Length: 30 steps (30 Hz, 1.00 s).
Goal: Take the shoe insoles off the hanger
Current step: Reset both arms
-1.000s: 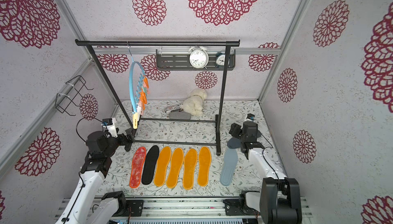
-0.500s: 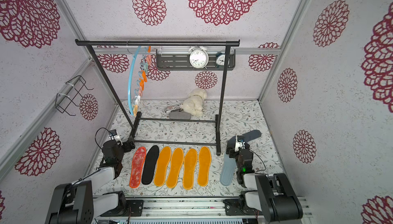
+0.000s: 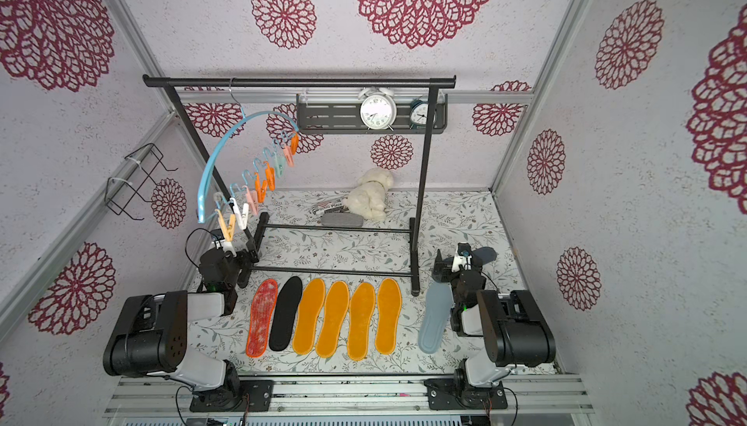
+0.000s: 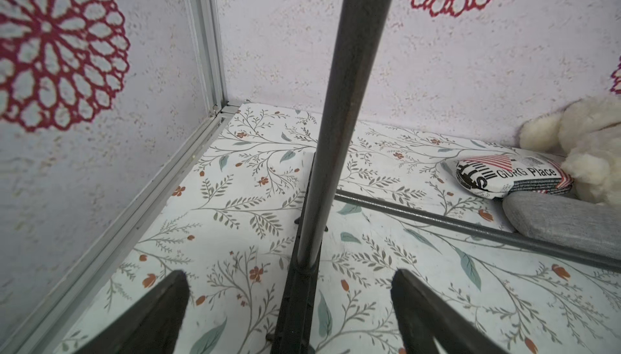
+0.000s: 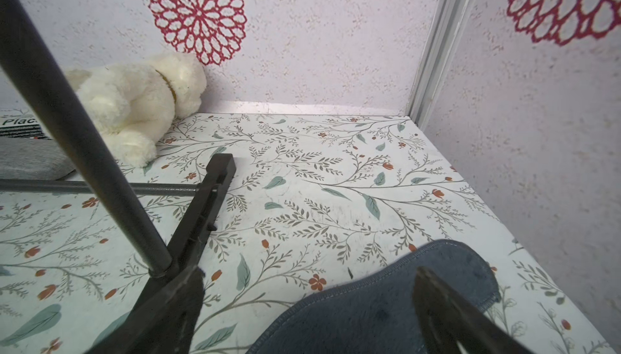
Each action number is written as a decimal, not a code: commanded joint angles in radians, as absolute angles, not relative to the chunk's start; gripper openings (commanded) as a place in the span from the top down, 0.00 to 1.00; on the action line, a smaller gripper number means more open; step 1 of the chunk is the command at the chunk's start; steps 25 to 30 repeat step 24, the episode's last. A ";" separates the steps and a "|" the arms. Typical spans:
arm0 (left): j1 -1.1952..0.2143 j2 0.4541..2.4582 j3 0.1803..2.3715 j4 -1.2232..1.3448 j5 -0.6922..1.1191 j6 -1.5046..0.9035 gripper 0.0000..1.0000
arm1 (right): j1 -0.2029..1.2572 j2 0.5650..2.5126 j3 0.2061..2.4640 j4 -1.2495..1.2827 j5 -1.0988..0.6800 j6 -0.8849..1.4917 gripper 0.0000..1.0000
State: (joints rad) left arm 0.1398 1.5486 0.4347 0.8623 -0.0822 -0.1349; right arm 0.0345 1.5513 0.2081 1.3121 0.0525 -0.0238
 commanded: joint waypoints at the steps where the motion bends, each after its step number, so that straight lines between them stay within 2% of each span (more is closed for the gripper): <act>1: 0.144 1.550 0.429 0.857 -0.091 -0.130 0.03 | 0.038 1.531 0.208 1.335 0.047 -0.009 0.01; 19: 0.144 1.550 0.428 0.856 -0.091 -0.132 0.03 | 0.042 1.549 0.234 1.304 0.054 -0.009 0.01; 30: 0.144 1.549 0.428 0.857 -0.091 -0.131 0.03 | 0.043 1.533 0.194 1.368 0.052 -0.012 0.01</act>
